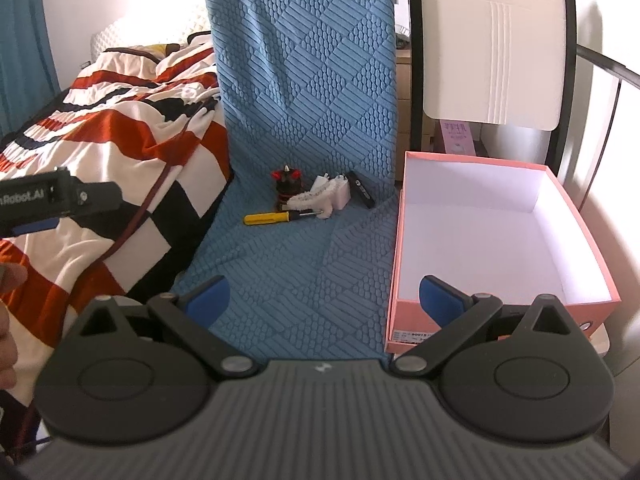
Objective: Organize rigid objects
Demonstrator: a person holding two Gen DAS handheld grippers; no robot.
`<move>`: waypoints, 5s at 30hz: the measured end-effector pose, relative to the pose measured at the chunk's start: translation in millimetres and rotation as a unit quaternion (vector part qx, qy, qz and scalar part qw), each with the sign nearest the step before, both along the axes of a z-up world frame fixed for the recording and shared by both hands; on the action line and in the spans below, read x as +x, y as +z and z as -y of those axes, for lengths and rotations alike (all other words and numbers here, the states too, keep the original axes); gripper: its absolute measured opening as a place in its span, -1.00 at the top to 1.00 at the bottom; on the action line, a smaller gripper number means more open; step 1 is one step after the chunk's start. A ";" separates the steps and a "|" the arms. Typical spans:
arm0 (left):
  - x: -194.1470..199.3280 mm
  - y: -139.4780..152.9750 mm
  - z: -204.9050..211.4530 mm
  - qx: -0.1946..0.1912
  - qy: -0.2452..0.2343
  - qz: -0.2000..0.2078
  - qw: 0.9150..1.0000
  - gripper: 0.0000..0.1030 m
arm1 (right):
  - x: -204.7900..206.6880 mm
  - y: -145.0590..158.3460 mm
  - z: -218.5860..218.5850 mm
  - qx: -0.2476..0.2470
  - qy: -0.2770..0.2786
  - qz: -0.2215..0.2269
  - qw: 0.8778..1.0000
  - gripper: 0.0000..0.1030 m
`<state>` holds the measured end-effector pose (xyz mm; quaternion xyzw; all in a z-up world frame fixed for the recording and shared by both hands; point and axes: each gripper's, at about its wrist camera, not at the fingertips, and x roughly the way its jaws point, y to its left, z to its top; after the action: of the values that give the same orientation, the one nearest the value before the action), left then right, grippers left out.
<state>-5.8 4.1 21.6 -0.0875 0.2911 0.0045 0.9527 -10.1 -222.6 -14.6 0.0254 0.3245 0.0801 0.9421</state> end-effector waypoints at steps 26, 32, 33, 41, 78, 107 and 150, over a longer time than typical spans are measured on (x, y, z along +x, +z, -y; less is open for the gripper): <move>20.8 -44.7 15.6 0.032 -0.023 -0.017 0.999 -1.00 | 4.4 -27.6 0.6 -0.003 0.006 -0.003 1.000 -1.00; 22.4 -52.0 17.4 0.035 -0.027 -0.023 0.999 -1.00 | 5.8 -31.8 3.3 0.012 0.008 -0.006 1.000 -1.00; 22.6 -52.8 17.3 0.035 -0.028 -0.022 0.999 -1.00 | 5.2 -32.6 2.6 0.007 0.009 -0.002 1.000 -1.00; 34.0 -63.6 18.5 0.041 -0.037 -0.023 0.998 -1.00 | 11.2 -47.3 1.9 0.018 0.011 0.004 1.000 -1.00; 211.9 -161.4 -11.4 0.003 -0.037 0.002 0.999 -1.00 | 129.9 -101.0 -22.2 0.004 0.009 0.069 0.998 -0.75; 367.5 -223.8 -11.8 -0.055 -0.083 -0.086 0.991 -0.63 | 291.7 -141.0 -14.0 0.056 0.008 0.028 0.998 0.26; 436.8 -247.5 0.8 -0.059 -0.104 -0.095 0.988 -0.24 | 381.2 -184.3 2.5 0.238 0.042 -0.136 0.961 0.63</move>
<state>431.0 3.3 -225.9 -0.1121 0.3876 -0.1037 0.9091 371.1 -225.1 -198.9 0.2459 0.4221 0.1901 0.8516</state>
